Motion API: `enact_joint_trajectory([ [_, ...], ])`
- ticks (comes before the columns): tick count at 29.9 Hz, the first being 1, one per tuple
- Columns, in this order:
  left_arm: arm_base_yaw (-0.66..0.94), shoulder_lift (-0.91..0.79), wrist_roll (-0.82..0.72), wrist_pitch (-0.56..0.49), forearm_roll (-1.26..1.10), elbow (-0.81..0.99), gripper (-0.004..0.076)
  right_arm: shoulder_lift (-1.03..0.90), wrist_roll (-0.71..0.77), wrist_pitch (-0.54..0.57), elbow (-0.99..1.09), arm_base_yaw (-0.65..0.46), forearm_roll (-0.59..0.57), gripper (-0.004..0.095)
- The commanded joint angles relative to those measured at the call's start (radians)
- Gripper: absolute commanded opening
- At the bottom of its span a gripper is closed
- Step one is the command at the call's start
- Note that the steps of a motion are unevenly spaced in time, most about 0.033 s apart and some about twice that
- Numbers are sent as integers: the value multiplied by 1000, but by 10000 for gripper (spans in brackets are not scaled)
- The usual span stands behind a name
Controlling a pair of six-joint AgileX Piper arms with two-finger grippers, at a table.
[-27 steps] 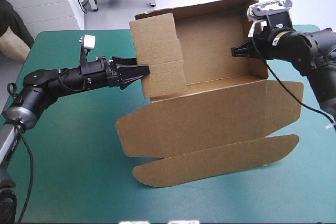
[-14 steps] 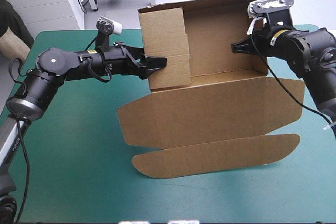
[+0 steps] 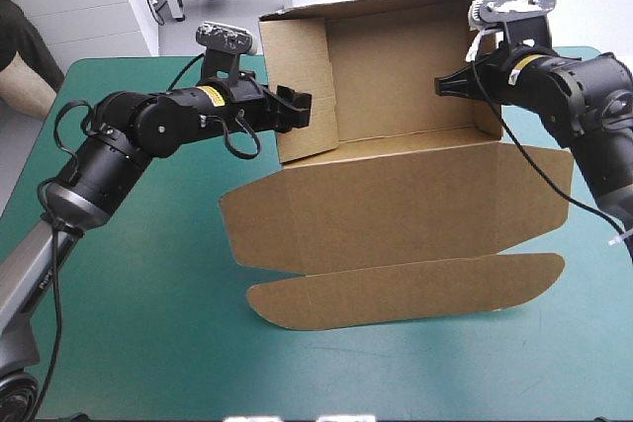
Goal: Fold the box
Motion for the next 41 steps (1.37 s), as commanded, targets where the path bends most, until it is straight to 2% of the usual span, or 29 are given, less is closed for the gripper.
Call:
enact_joint_trajectory([
  [1, -40, -25, -82, -116, -23, -36, 328, -32, 35, -98, -26, 9, 50, -9],
  [10, -40, -20, -84, -134, -46, -36, -8, -32, 41, -90, -26, 9, 96, -9],
  [17, -35, -9, -69, -66, -12, -36, -8, -3, 22, -3, -26, 9, 96, -10],
  [22, -31, 45, -69, 71, 59, -36, -7, 80, 9, 91, -26, 9, 113, -11],
  [28, 34, 135, -69, 189, 38, -36, -7, 200, -35, 162, -26, 9, 185, -20],
  [36, 110, 209, -53, 219, 38, -37, -7, 342, -77, 188, -26, 9, 320, -20],
  [41, 128, 267, -51, 278, 26, -37, -7, 408, -77, 233, -26, 9, 340, -20],
])
